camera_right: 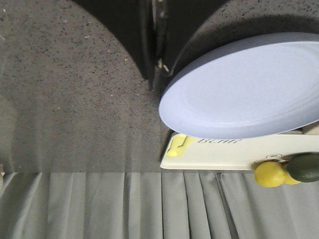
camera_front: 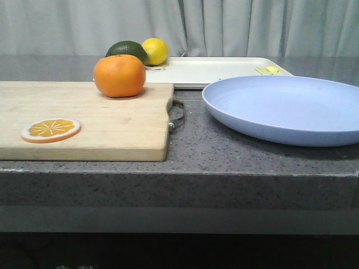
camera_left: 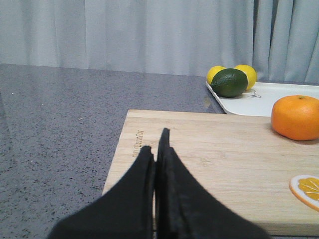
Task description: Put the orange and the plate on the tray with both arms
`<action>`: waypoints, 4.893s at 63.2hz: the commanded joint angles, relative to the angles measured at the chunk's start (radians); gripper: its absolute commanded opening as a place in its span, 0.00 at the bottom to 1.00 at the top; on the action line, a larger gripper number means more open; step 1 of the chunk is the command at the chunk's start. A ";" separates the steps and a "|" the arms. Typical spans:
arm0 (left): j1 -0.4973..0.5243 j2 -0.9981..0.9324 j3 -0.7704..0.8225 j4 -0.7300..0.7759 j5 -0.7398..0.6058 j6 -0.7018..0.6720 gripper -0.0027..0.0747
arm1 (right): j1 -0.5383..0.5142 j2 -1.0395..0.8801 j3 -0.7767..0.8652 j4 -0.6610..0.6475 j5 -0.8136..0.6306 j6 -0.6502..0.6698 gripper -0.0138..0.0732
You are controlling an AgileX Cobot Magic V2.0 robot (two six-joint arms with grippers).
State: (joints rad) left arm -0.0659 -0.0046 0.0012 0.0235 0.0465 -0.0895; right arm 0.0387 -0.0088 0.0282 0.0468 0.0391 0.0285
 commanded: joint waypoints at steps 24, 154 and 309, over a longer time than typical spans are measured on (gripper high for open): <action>-0.008 -0.019 0.006 0.000 -0.080 -0.005 0.01 | -0.006 -0.023 -0.005 0.003 -0.088 0.001 0.08; -0.008 0.507 -0.741 -0.049 0.418 0.027 0.34 | -0.006 0.743 -0.762 -0.108 0.495 -0.001 0.55; -0.542 1.772 -1.616 -0.090 0.702 0.173 0.59 | -0.006 0.743 -0.762 -0.108 0.503 -0.001 0.90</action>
State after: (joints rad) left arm -0.5676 1.8214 -1.5539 -0.0475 0.7906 0.0692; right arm 0.0387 0.7361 -0.6957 -0.0435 0.6071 0.0285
